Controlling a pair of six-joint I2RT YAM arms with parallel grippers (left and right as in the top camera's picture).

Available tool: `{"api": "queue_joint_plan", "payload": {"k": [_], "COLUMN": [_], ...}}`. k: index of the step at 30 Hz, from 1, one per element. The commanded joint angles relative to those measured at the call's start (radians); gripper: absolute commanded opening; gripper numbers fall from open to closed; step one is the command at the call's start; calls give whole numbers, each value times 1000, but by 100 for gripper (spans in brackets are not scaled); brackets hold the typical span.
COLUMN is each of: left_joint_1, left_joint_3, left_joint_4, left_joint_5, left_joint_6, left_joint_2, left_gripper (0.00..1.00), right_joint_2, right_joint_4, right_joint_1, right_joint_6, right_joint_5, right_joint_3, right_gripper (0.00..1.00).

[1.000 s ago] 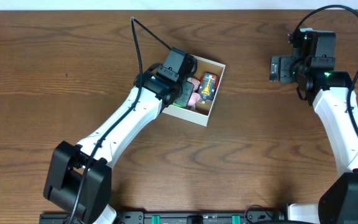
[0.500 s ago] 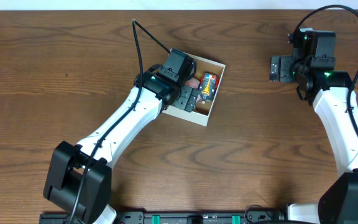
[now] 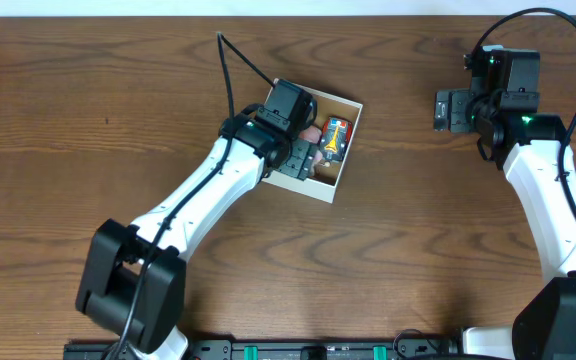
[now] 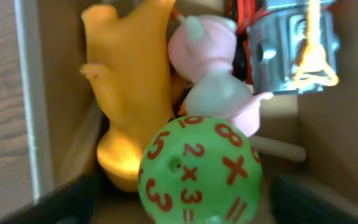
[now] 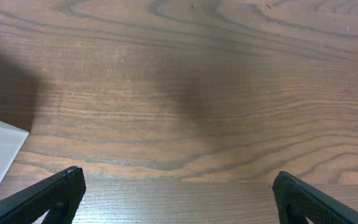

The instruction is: Pack container

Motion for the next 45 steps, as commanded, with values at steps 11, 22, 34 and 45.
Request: {"api": "queue_joint_plan", "payload": {"k": [11,22,34,45], "left_joint_1": [8,8,7,7], "left_joint_3": [10,101,98,98], "left_joint_4": [53,55,134,246], "left_joint_5": [7,7,7,7], "left_joint_6": [14,14,-8,-8], "left_joint_2": [9,-86,-93,-31], "left_gripper": [9,8,8,8], "right_joint_2": [-8,-8,-8,-8], "right_joint_4": [-1,-1,-1,-1], "right_joint_1": [-4,-4,-4,-4], "right_joint_6": [16,17,16,16], "right_joint_5": [6,6,6,6], "right_joint_3": [14,14,14,14], "right_gripper": [99,99,99,99]}}
